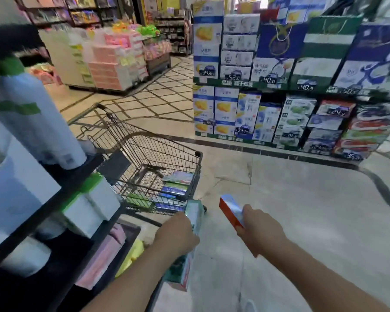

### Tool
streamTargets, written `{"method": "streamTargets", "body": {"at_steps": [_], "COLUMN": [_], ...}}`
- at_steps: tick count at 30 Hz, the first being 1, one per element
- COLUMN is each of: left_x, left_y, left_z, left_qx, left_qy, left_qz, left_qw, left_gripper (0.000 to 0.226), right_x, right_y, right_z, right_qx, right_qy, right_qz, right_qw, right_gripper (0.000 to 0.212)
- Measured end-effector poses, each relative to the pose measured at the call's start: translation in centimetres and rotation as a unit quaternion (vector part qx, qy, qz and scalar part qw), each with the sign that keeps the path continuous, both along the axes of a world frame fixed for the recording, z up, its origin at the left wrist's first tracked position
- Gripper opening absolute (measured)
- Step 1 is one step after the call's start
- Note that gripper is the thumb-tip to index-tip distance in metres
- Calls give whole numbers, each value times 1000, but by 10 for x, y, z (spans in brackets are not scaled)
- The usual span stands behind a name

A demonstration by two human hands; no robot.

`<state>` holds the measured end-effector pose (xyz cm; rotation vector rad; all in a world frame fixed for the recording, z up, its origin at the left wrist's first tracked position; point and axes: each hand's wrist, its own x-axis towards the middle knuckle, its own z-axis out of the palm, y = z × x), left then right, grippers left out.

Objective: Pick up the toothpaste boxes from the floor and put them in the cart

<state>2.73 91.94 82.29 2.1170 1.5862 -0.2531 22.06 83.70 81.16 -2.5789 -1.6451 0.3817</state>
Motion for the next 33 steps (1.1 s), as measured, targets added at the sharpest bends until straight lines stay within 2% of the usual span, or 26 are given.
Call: {"method": "streamTargets", "body": {"at_steps": [7, 12, 15, 20, 23, 25, 28, 33], "left_x": [87, 121, 122, 115, 105, 98, 84, 54], "left_y": [83, 139, 171, 236, 283, 316, 359, 421], "left_z": [-13, -8, -13, -28, -43, -50, -53, -72], "left_qx": [-36, -34, -59, -73, -76, -81, -91, -84], "left_qy": [16, -5, -36, -57, -86, -113, -143, -157], "left_qz": [44, 94, 154, 196, 226, 255, 299, 348], "left_qw": [998, 995, 986, 976, 967, 957, 939, 921], "left_gripper": [65, 69, 71, 43, 50, 53, 33, 28], "right_x": [95, 129, 126, 115, 107, 103, 87, 46], "right_y": [95, 176, 221, 298, 347, 382, 435, 516], "right_z": [-16, -17, -25, -46, -46, -45, -44, -52], "right_qx": [-40, -43, -56, -52, -62, -68, -73, -104], "right_qy": [22, 22, 24, 21, 26, 28, 44, 67], "right_qz": [46, 110, 154, 200, 208, 212, 227, 245], "right_qw": [998, 993, 986, 978, 976, 975, 970, 962], "right_gripper": [20, 20, 21, 35, 37, 36, 25, 24]}}
